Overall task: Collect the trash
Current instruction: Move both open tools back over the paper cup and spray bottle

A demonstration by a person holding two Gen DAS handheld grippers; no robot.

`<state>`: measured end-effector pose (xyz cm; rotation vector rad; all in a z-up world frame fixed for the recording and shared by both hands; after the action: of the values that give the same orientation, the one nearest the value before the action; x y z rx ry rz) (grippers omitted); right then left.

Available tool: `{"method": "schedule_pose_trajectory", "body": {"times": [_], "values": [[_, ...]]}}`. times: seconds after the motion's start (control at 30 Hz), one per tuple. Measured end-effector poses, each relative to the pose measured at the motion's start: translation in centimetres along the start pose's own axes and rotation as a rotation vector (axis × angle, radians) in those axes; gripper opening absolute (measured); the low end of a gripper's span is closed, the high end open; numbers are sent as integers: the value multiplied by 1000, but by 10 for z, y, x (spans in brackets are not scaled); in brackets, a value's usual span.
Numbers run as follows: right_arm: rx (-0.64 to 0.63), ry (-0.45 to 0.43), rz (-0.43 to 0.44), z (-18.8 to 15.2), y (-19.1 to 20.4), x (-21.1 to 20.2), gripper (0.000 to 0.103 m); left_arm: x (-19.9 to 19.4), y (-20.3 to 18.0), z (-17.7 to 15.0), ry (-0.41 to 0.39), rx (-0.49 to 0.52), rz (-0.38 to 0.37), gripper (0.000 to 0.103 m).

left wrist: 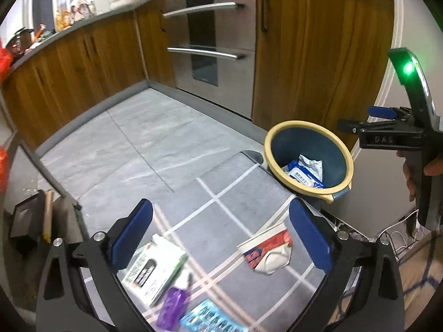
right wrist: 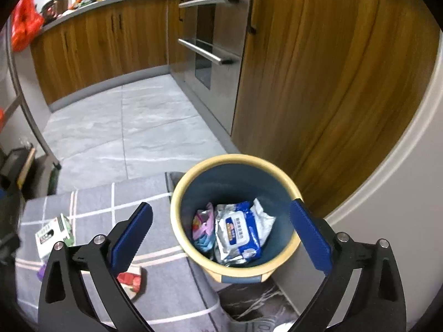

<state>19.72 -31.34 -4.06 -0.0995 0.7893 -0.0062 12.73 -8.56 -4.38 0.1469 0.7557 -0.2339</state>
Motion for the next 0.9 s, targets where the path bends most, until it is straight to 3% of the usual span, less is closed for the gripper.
{"method": "schedule_pose_trajectory", "body": {"times": [0.33,0.57,0.67,0.9], "values": [[20,-36,-1,-15,40,-30,98,-30,32,-36,-16,-59,89,97],[-17,-16,82,-25,76,-31,98,-41,61,-64,-9,-99,126,97],[-26,-49,113,-32,90,-32,98,-42,72,-73,5,-112,133,97],[-58,99,178,-47,125,-8,98,-28,103,-96,87,-182,159,97]]}}
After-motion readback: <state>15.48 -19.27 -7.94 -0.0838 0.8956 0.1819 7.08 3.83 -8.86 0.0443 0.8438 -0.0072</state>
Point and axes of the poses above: each gripper's, at about its wrist camera, not at the fingertips, and x roughly the way its jaws point, y to its left, z to its top, the point moved 1 cm from there along x, roughly the way its jaws point, and after that the axes turned 1 degree about -y, right-handed, at the moved point
